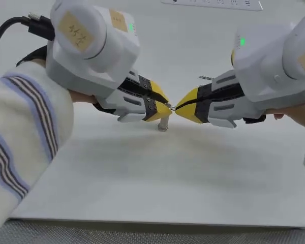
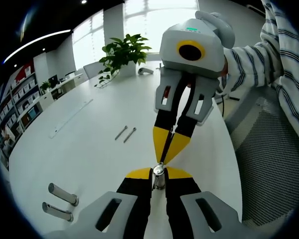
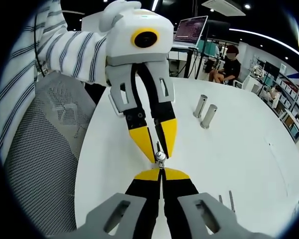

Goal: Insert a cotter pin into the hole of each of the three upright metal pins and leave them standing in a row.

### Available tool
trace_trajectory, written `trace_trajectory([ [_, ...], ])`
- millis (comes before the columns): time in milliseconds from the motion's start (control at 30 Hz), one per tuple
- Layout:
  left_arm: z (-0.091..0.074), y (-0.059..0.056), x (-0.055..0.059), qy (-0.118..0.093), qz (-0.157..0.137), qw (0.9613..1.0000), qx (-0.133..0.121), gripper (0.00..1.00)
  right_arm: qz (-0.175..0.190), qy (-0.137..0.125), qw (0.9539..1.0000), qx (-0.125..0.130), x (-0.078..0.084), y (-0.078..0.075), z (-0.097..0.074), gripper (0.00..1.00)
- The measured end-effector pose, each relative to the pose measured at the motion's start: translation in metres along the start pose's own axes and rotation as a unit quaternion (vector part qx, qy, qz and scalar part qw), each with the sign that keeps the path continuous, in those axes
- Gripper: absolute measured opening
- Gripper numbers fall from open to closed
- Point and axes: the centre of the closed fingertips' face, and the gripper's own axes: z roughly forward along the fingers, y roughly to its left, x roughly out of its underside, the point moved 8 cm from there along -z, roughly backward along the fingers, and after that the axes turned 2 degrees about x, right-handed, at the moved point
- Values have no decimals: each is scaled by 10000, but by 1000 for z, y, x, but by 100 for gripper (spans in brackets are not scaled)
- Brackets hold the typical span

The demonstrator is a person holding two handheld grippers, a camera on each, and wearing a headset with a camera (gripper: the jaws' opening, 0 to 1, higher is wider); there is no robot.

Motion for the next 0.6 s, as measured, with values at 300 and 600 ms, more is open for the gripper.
trace_trajectory([
  [300, -4, 2, 1, -80, 56, 9998, -147, 6, 241, -46, 9996, 110, 3, 1, -2, 3],
  [600, -16, -1, 8, -456, -263, 9979, -376, 26, 661, -184, 9976, 97, 8, 7, 6, 8],
])
